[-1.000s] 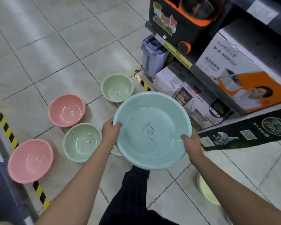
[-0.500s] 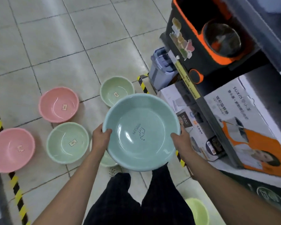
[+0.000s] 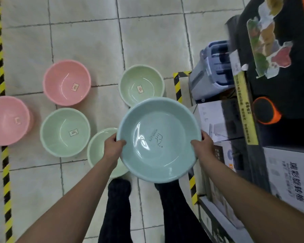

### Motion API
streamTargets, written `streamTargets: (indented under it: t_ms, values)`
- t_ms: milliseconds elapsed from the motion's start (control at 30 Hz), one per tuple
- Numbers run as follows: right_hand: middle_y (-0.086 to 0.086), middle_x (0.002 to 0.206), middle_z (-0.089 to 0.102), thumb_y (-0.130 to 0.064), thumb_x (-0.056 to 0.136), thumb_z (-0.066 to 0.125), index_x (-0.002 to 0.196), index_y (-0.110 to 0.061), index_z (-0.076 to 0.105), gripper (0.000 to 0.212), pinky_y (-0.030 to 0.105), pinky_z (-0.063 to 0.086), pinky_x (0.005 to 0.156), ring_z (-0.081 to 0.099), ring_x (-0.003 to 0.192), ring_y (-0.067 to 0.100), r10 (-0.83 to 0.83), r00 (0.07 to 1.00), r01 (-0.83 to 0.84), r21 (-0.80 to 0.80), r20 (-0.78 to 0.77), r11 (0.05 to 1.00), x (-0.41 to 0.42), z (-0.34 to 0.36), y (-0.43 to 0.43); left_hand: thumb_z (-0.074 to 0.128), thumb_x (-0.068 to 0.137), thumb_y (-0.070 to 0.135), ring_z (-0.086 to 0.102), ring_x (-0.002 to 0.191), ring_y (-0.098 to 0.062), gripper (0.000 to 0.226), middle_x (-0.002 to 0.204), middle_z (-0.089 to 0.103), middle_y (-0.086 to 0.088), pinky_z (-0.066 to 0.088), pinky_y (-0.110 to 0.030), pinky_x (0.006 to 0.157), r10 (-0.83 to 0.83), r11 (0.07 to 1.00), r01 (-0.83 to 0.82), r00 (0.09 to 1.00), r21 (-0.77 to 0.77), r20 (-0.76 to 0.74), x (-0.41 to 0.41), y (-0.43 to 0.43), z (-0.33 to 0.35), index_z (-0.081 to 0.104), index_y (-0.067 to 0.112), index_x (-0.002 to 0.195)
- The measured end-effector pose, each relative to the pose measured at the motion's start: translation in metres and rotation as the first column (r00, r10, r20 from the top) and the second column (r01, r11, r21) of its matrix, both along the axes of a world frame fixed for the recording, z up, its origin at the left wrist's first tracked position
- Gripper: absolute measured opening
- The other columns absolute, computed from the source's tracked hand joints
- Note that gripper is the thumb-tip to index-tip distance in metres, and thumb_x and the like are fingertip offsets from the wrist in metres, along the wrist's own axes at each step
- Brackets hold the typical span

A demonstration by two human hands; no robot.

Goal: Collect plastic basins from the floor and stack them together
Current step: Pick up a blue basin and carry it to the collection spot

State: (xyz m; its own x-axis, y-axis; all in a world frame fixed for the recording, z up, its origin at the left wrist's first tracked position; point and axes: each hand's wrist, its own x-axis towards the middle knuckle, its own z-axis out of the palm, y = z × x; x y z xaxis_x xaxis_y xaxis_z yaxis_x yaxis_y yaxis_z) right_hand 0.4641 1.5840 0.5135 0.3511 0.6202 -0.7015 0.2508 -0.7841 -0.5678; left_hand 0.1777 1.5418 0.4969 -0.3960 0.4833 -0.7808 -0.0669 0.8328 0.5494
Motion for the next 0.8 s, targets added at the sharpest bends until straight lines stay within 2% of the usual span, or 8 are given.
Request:
streamTargets:
  t_ms: [100, 167, 233, 300, 367, 467, 567, 800]
  values:
    - [0.001, 0.099, 0.063, 0.007, 0.079, 0.05, 0.128, -0.022, 0.056, 0.058, 0.032, 0.052, 0.073, 0.062, 0.09, 0.025, -0.033, 0.999, 0.032, -0.027, -0.019, 0.999, 0.0, -0.059, 0.019, 0.055, 0.074, -0.001, 0.063, 0.081, -0.033, 0.025, 0.093, 0.069, -0.015, 0.056, -0.05, 0.08, -0.021, 0.999, 0.021, 1.0, -0.039, 0.002, 0.001, 0.016, -0.057, 0.065, 0.021, 0.08]
    - [-0.001, 0.094, 0.063, 0.006, 0.079, 0.051, 0.124, -0.02, 0.058, 0.052, 0.032, 0.052, 0.072, 0.062, 0.087, 0.024, -0.007, 1.0, 0.007, -0.04, -0.01, 0.999, 0.001, -0.106, 0.03, 0.056, 0.073, 0.0, 0.062, 0.077, -0.031, 0.02, 0.089, 0.068, -0.015, 0.056, -0.046, 0.075, -0.032, 0.998, 0.031, 0.999, -0.057, -0.011, 0.001, 0.027, -0.099, 0.064, 0.015, 0.081]
    - [-0.004, 0.088, 0.062, 0.005, 0.08, 0.054, 0.118, -0.017, 0.059, 0.045, 0.026, 0.049, 0.063, 0.061, 0.081, 0.02, 0.027, 0.999, -0.026, -0.05, 0.024, 0.998, 0.001, -0.158, 0.04, 0.057, 0.069, 0.004, 0.061, 0.075, -0.03, 0.018, 0.087, 0.068, -0.013, 0.053, -0.04, 0.068, -0.057, 0.996, 0.056, 0.998, -0.068, -0.024, 0.0, 0.037, -0.145, 0.064, 0.013, 0.083]
    - [0.0, 0.09, 0.064, 0.004, 0.079, 0.056, 0.117, -0.014, 0.06, 0.042, 0.02, 0.043, 0.053, 0.059, 0.077, 0.016, 0.066, 0.997, -0.064, -0.053, 0.045, 0.997, 0.0, -0.209, 0.049, 0.056, 0.064, 0.009, 0.062, 0.073, -0.028, 0.023, 0.086, 0.068, -0.011, 0.051, -0.035, 0.064, -0.091, 0.994, 0.088, 0.995, -0.069, -0.028, -0.003, 0.046, -0.194, 0.064, 0.015, 0.085]
    - [0.002, 0.098, 0.065, 0.001, 0.077, 0.058, 0.12, -0.019, 0.06, 0.047, 0.023, 0.048, 0.059, 0.061, 0.083, 0.02, 0.097, 0.993, -0.093, -0.062, 0.063, 0.994, -0.004, -0.263, 0.055, 0.057, 0.07, 0.004, 0.064, 0.076, -0.027, 0.023, 0.087, 0.068, -0.007, 0.052, -0.032, 0.062, -0.099, 0.994, 0.097, 0.994, -0.058, -0.044, -0.007, 0.051, -0.244, 0.064, 0.016, 0.087]
    - [-0.006, 0.094, 0.063, -0.004, 0.076, 0.059, 0.122, -0.026, 0.057, 0.05, 0.039, 0.056, 0.077, 0.062, 0.091, 0.025, 0.14, 0.985, -0.134, -0.064, 0.099, 0.989, -0.01, -0.334, 0.059, 0.057, 0.078, 0.002, 0.065, 0.084, -0.025, 0.029, 0.094, 0.068, -0.003, 0.054, -0.035, 0.07, -0.051, 0.999, 0.048, 0.993, -0.025, -0.107, -0.007, 0.053, -0.314, 0.062, 0.016, 0.104]
    - [0.001, 0.102, 0.064, -0.002, 0.078, 0.057, 0.122, -0.022, 0.058, 0.048, 0.035, 0.052, 0.076, 0.061, 0.095, 0.028, 0.145, 0.984, -0.141, -0.041, 0.103, 0.989, -0.013, -0.39, 0.062, 0.058, 0.082, 0.005, 0.065, 0.087, -0.027, 0.032, 0.098, 0.067, -0.005, 0.054, -0.038, 0.076, -0.024, 1.0, 0.021, 0.988, -0.023, -0.153, -0.008, 0.052, -0.372, 0.061, 0.014, 0.112]
    - [0.002, 0.102, 0.061, 0.0, 0.082, 0.053, 0.124, -0.022, 0.056, 0.047, 0.03, 0.045, 0.073, 0.056, 0.091, 0.026, 0.143, 0.979, -0.133, -0.075, 0.148, 0.988, -0.007, -0.459, 0.056, 0.057, 0.09, 0.012, 0.063, 0.089, -0.03, 0.015, 0.094, 0.066, -0.006, 0.052, -0.04, 0.081, -0.139, 0.99, 0.133, 0.973, -0.044, -0.184, 0.0, 0.043, -0.44, 0.061, 0.015, 0.104]
